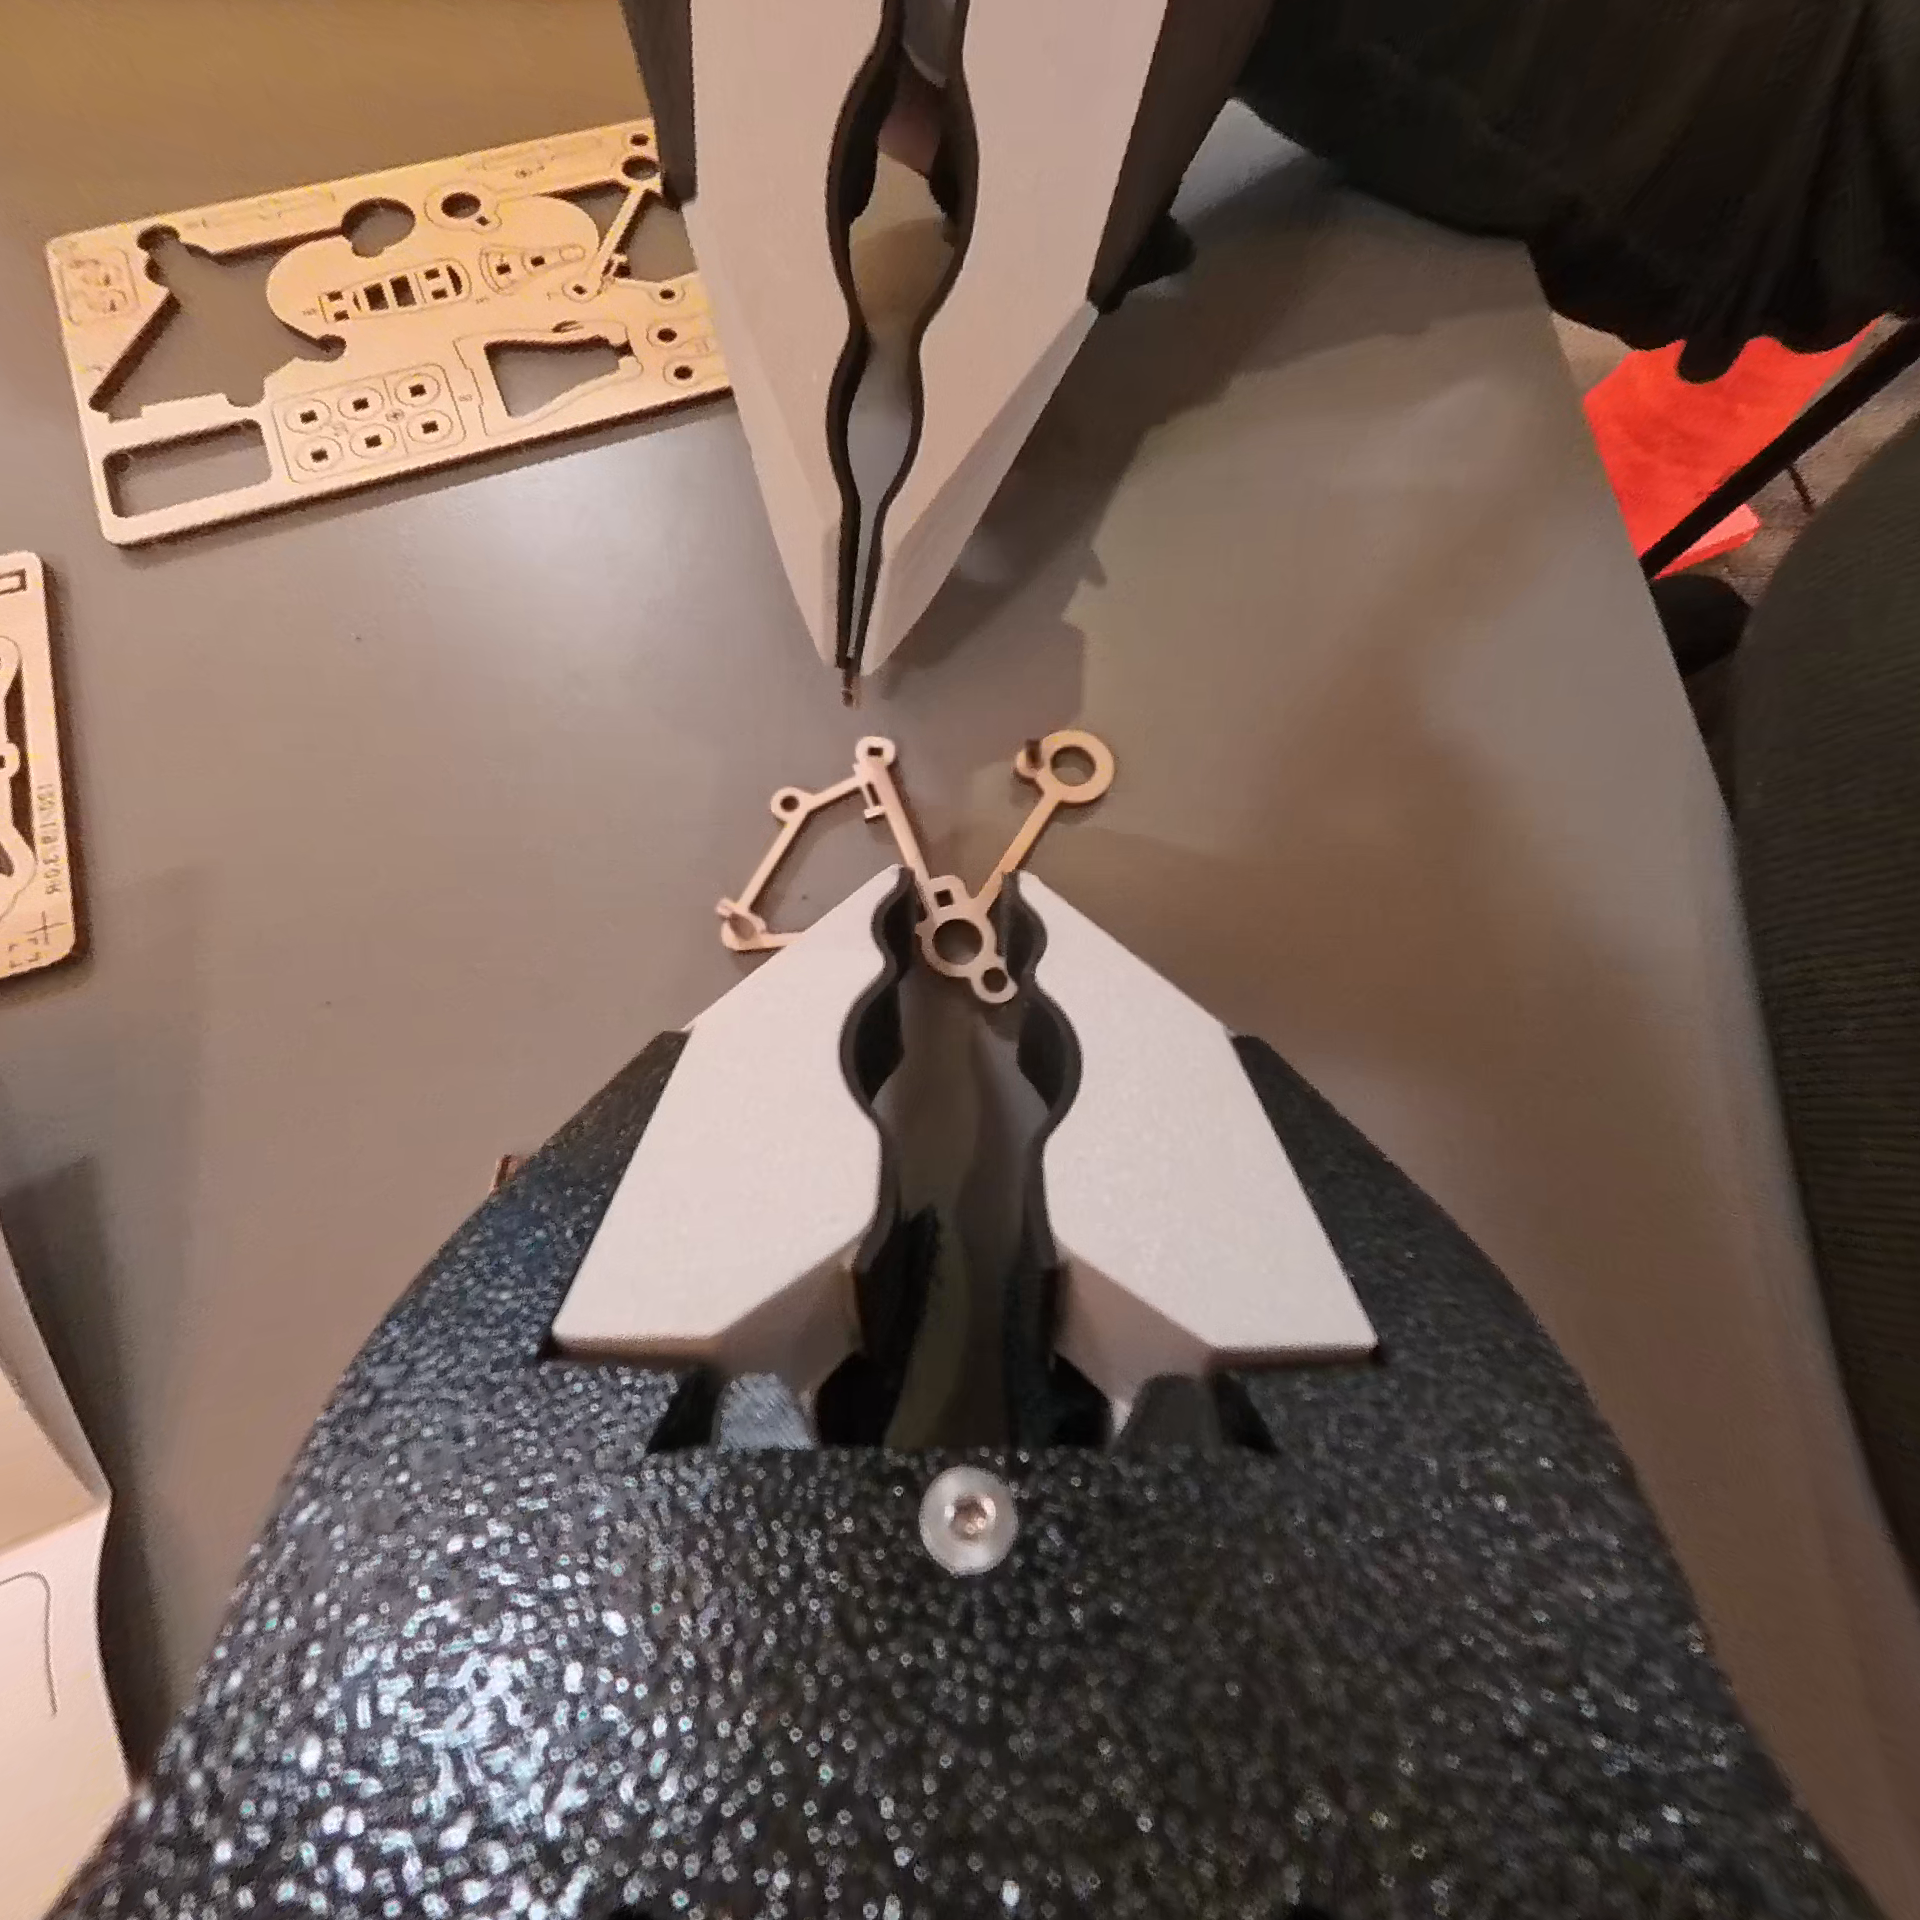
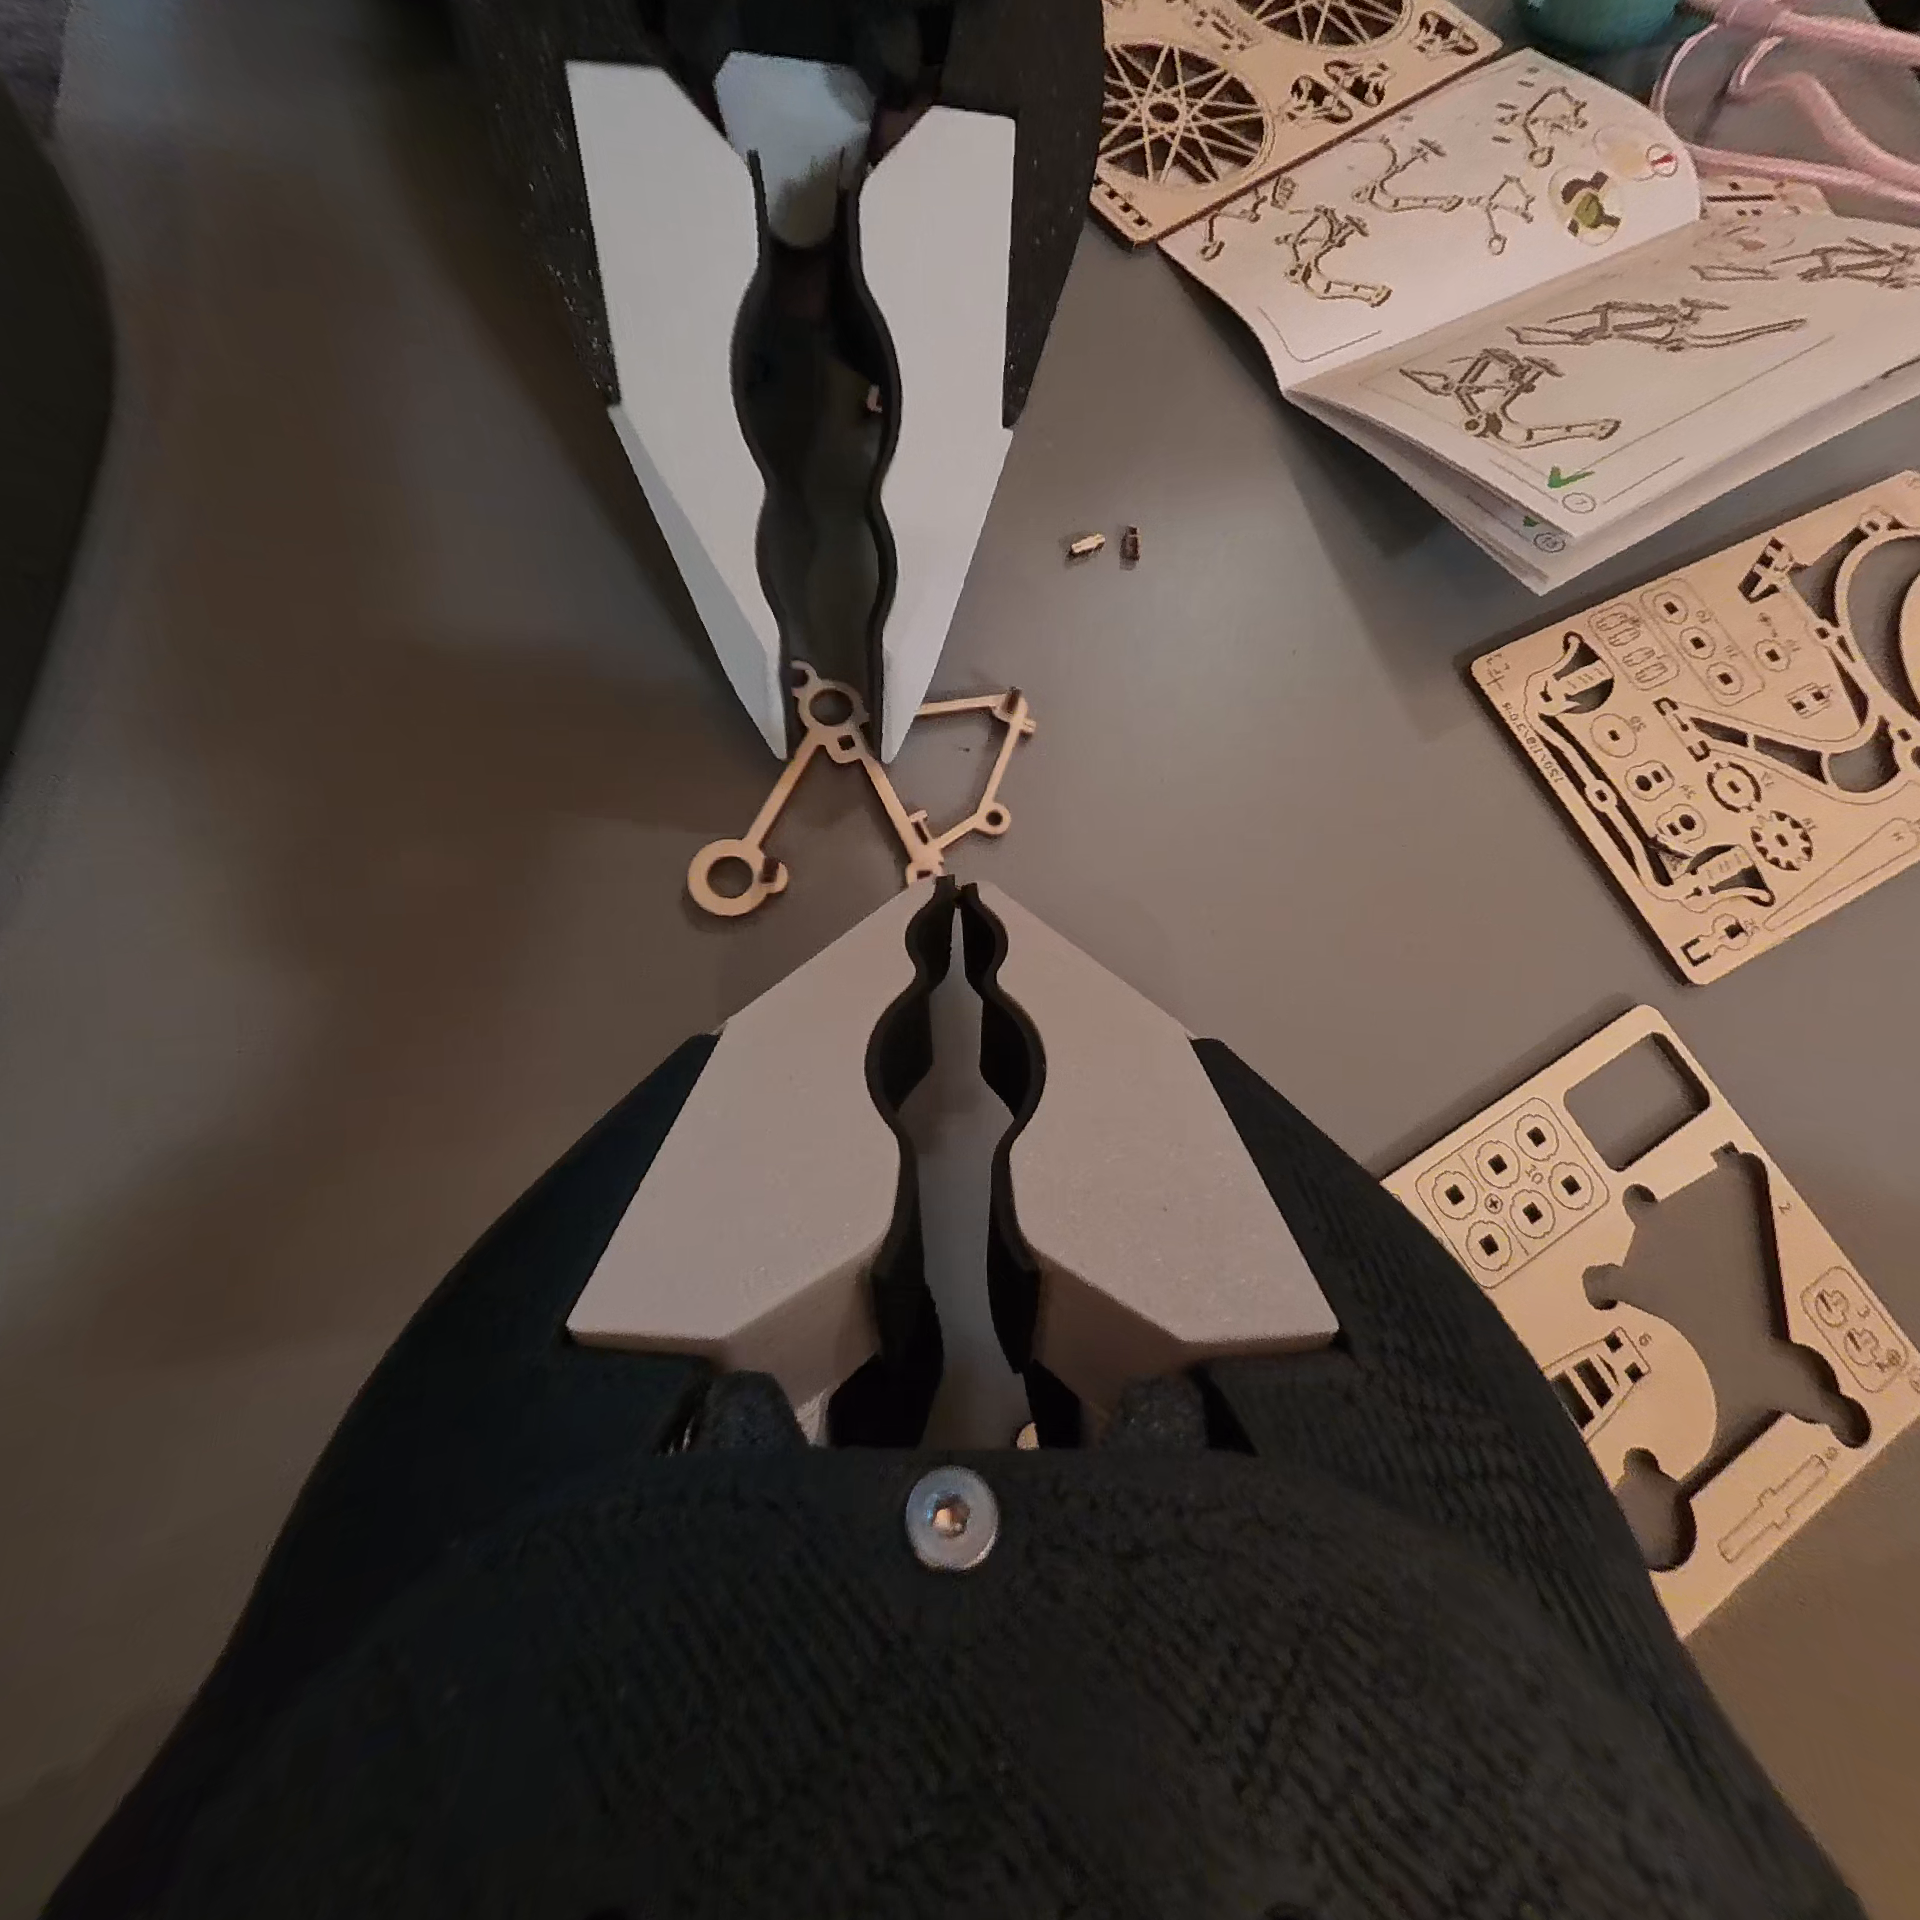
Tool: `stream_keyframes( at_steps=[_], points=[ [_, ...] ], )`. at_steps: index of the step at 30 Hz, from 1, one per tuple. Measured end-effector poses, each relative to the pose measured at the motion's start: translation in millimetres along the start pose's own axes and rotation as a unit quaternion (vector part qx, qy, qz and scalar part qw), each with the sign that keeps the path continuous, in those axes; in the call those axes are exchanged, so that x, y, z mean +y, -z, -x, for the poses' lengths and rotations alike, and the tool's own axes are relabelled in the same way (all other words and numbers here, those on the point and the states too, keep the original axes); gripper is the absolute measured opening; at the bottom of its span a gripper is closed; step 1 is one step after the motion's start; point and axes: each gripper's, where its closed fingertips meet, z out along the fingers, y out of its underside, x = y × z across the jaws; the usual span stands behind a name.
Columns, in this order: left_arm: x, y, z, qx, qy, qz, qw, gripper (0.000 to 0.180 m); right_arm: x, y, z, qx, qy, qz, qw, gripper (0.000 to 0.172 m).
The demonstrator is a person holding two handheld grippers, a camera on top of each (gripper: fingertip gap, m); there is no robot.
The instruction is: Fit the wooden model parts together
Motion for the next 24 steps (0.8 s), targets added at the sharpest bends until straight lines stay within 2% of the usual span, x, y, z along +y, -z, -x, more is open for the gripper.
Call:
stream_keyframes(
  at_steps=[3, 7, 14, 19, 24],
  points=[
    [-11.1, 5.4, 3.5, -0.012, -0.012, -0.034, 0.999, 0.014, -8.5, 1.3, 2.2, 0.0, 0.009, -0.02, 1.0, 0.0],
    [-32.1, 18.7, 11.0, -0.053, -0.035, -0.102, 0.993, 0.018, -31.4, 8.5, 6.8, 0.002, 0.03, -0.081, 0.996, 0.0],
    [-34.2, 13.8, 4.0, -0.054, -0.056, -0.117, 0.99, 0.016, -48.7, 9.3, 17.2, -0.016, 0.046, -0.132, 0.99, 0.0],
    [-38.9, 17.9, -0.6, -0.037, -0.049, -0.137, 0.989, 0.001, -49.1, 5.1, 20.6, -0.024, 0.05, -0.132, 0.99, 0.0],
    [-35.9, 15.6, -0.7, -0.031, -0.045, -0.131, 0.99, 0.001, -47.3, 2.6, 20.7, -0.025, 0.051, -0.129, 0.99, 0.0]
  ],
)
